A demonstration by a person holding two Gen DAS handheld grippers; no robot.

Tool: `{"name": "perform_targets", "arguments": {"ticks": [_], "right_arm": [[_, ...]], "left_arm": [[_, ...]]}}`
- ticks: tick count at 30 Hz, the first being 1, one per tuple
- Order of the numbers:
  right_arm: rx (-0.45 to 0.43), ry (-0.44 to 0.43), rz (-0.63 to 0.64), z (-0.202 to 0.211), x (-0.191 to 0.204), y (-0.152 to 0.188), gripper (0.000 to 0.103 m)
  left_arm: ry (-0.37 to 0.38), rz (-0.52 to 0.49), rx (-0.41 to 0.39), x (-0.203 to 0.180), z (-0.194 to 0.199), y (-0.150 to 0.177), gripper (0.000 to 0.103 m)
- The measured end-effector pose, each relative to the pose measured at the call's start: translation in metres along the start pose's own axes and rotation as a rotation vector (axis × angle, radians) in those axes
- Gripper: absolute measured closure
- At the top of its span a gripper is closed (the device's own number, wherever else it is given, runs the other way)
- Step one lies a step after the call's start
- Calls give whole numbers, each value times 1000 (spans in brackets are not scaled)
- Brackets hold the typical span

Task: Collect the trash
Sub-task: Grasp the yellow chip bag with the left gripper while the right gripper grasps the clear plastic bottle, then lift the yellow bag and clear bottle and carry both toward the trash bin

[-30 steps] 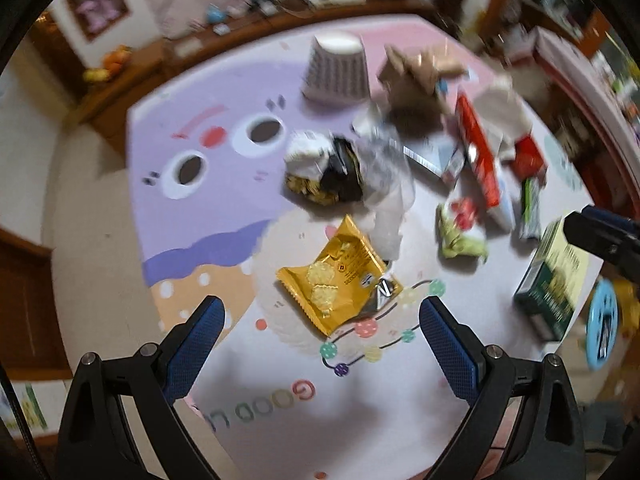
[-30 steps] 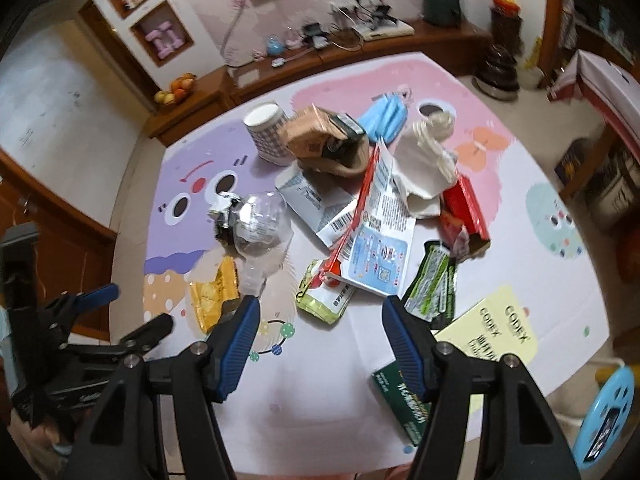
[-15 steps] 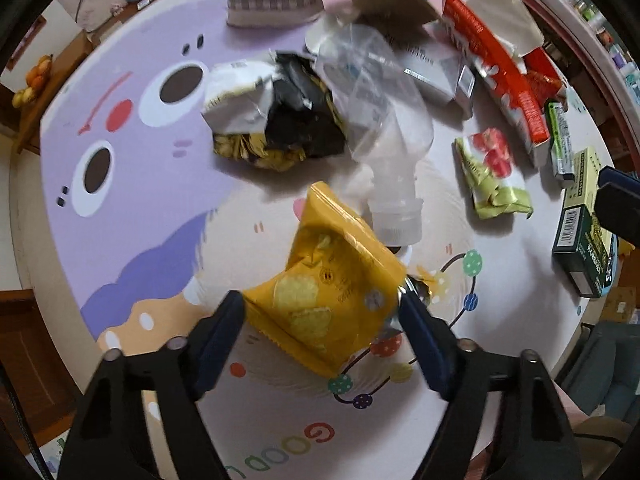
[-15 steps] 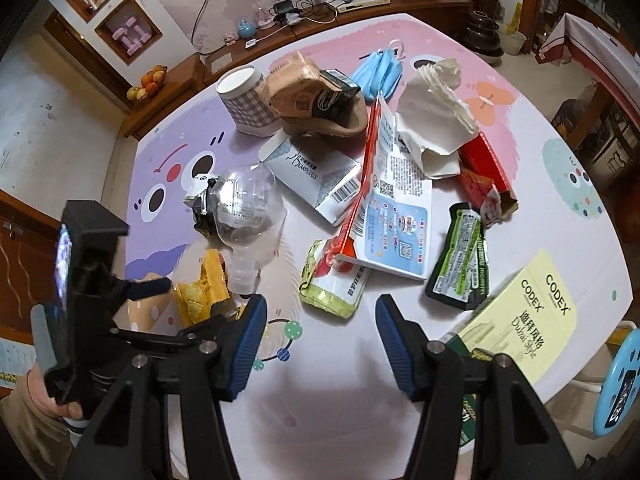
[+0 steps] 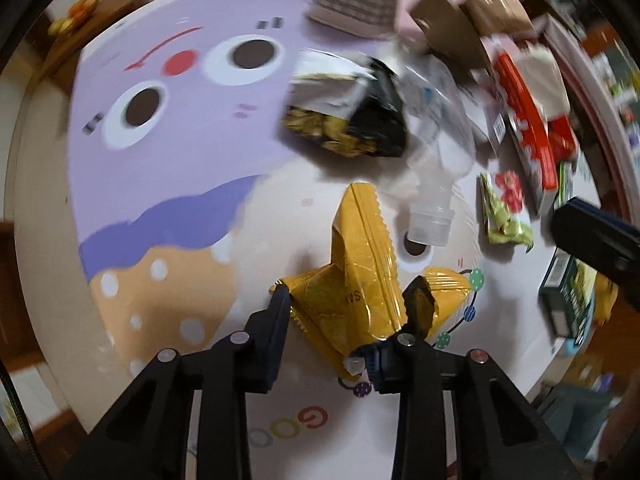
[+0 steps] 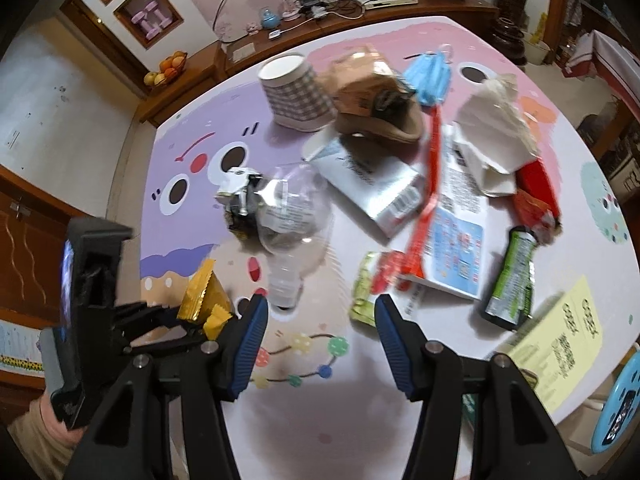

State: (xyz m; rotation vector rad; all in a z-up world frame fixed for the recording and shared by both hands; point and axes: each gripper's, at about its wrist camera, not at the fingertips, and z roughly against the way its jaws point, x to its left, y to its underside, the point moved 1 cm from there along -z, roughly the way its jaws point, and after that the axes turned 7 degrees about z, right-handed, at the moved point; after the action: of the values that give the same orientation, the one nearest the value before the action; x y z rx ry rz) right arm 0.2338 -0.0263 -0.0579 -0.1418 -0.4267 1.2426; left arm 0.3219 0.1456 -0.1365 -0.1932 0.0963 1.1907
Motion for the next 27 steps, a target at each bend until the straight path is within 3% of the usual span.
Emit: {"name": "perform_targets", "arguments": {"ticks": [3, 4, 12, 27], "right_arm": [[3, -6, 4, -7, 7, -8, 47], [3, -4, 6, -10, 10, -12, 47], [25, 33, 12, -41, 22, -42, 47], [103, 46, -28, -91, 20, -61, 43]], "left_arm": [[27, 92, -26, 17, 14, 9, 77], [27, 119, -33, 23, 18, 12, 97], [43, 258, -71, 61, 40, 20, 96], [63, 248, -78, 34, 26, 27, 96]]}}
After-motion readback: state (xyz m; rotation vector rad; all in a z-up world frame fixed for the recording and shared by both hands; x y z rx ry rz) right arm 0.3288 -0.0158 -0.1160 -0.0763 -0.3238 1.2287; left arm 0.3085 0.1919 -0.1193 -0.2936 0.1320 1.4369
